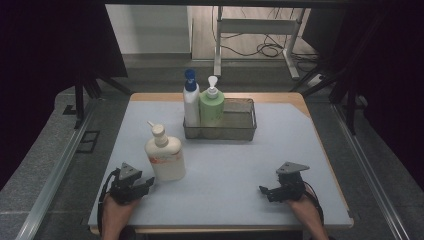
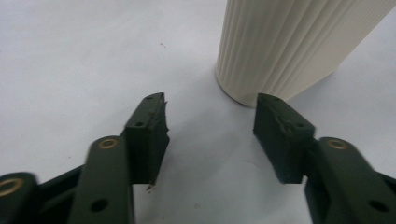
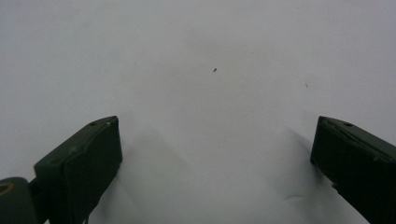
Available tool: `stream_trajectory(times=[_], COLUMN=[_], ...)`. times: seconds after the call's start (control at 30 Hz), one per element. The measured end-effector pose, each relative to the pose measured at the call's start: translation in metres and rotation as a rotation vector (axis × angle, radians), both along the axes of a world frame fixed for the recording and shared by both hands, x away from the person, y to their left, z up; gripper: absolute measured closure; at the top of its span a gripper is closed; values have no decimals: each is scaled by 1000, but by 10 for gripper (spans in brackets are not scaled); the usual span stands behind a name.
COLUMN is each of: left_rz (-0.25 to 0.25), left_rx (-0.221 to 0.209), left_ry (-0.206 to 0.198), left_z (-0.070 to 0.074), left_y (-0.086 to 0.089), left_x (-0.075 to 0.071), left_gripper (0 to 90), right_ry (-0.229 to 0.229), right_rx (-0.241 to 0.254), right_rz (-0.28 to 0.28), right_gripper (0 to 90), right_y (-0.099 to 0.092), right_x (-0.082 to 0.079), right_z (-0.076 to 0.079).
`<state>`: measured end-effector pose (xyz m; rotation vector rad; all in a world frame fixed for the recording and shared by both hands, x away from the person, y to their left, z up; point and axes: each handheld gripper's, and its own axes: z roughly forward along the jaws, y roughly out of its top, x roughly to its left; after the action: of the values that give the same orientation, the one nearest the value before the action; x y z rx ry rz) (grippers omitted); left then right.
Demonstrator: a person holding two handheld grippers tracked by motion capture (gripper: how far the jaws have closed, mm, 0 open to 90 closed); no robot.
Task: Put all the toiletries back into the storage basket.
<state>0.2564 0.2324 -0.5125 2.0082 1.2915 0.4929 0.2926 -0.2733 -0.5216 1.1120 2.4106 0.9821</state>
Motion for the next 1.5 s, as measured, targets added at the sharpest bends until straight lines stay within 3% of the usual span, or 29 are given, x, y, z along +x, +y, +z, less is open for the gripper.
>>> stream_trajectory(times=[0.47,0.6,0.93,1.23,1.5], left_rz=[-7,-14,-44,-44,-44], left_rx=[-37,-54,-44,-70,-53], left_ry=[-18,-10,3,11,15], left_z=[6,5,0,-3,-5], left_y=[2,3,-3,-4,-5], left_x=[16,22,40,41,42], left_gripper=[890,893,893,893,893], right_ry=[-2,-1,-2,-2,-2], right_rx=[1,1,0,1,1], right_rz=[1,1,0,0,0], right_gripper=[14,14,14,14,14], right_y=[0,0,0,0,0], right_x=[0,0,0,0,0], right_z=[-1,-1,-1,-1,-1])
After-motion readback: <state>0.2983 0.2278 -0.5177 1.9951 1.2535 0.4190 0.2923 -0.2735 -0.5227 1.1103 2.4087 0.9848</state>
